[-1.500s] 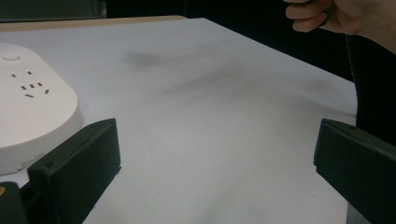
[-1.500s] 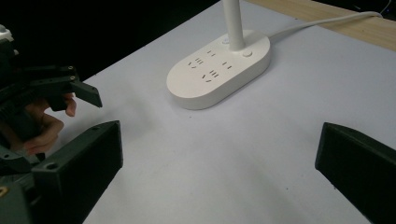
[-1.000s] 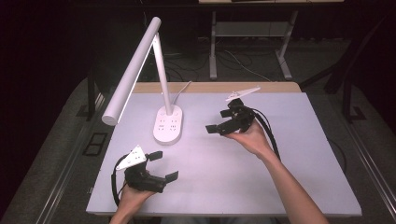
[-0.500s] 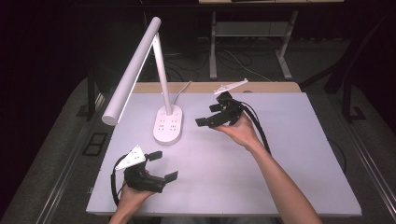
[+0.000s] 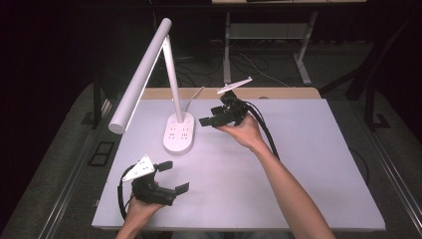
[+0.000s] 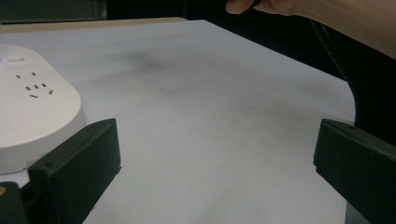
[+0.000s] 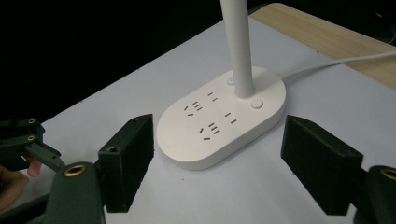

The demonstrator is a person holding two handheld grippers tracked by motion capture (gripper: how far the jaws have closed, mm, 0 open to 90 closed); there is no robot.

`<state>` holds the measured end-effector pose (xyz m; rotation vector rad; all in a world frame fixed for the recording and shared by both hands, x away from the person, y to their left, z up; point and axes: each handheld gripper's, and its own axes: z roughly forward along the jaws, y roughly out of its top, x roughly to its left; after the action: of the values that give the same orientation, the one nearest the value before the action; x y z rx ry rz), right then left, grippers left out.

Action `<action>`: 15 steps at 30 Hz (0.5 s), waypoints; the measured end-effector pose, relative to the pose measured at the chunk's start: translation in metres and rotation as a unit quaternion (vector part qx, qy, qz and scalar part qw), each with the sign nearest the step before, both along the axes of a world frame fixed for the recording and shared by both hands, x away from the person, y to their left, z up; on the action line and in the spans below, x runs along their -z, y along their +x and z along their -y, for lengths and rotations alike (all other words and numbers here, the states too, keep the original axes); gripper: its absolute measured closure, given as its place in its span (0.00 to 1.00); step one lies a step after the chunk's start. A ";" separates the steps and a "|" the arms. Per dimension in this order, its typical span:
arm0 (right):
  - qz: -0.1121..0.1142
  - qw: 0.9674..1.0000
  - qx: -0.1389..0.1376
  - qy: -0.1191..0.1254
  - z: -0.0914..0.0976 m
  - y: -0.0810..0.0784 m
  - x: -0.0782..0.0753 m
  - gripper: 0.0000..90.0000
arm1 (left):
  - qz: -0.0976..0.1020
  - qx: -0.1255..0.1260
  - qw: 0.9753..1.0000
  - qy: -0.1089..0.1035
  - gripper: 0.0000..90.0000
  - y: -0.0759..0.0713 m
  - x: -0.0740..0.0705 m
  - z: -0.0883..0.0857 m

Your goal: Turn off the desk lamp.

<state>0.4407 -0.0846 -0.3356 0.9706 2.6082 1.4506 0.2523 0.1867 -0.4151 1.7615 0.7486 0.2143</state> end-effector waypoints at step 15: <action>-0.021 1.000 -0.002 0.002 -0.021 0.028 0.017 0.47 | -0.005 -0.001 1.000 -0.015 0.00 0.000 0.000 -0.001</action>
<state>0.4685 -0.0634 -0.3523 1.0079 2.6374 1.4529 0.2527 0.1878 -0.4153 1.7354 0.7582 0.1948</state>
